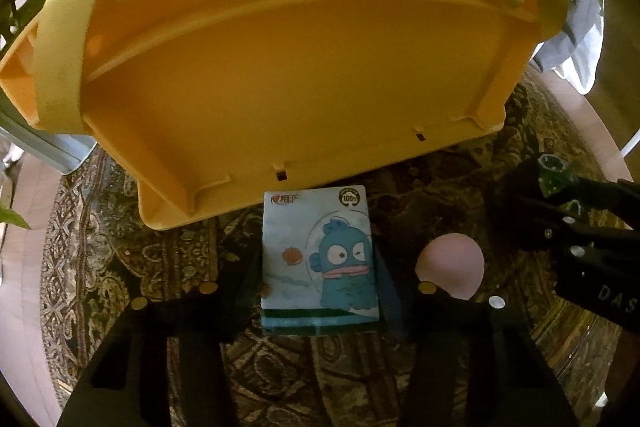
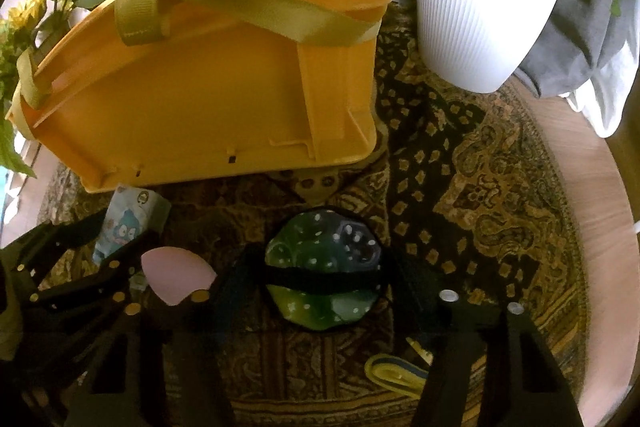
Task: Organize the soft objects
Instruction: 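Grasp the blue tissue pack with the left tool while the right tool grasps the green jar, then carry the tissue pack and green jar into the orange crate and release both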
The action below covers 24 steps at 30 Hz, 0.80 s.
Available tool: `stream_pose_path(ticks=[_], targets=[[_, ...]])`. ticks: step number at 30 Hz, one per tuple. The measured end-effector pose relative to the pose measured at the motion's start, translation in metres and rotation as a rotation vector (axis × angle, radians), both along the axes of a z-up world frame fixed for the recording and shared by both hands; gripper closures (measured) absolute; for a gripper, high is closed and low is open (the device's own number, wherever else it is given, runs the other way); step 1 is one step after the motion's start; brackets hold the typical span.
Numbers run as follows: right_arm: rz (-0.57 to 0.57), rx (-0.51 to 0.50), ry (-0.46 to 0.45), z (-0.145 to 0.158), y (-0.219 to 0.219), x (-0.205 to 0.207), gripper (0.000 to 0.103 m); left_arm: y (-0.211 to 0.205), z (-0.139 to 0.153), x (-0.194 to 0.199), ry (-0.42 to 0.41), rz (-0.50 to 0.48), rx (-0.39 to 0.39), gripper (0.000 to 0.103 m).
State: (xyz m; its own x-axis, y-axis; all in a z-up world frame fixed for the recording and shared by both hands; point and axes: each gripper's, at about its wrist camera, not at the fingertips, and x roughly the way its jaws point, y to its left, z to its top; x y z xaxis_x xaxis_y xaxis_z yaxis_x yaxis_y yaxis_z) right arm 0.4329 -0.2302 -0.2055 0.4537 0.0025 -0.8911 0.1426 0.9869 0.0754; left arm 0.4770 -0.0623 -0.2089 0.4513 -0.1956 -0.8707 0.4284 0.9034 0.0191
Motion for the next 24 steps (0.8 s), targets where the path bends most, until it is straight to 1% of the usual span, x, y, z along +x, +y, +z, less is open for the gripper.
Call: stream_pose_path(ticks=[4,11,18,24], targets=[[-0.004,0.011,-0.002,0.000,-0.001,-0.002,0.040,-0.001,0.003,-0.003,-0.013,0.003,0.002,0.051],[0.002,0.015,-0.016,0.008,0.005,-0.012,0.040,0.005,0.019,-0.017,-0.044,0.008,-0.014,0.051],[0.012,0.007,-0.071,0.031,0.012,-0.026,0.040,0.018,0.037,-0.032,-0.039,0.031,-0.061,0.051],[0.023,0.000,-0.117,0.052,0.025,-0.039,0.040,0.026,0.062,-0.049,-0.092,0.043,-0.088,0.051]])
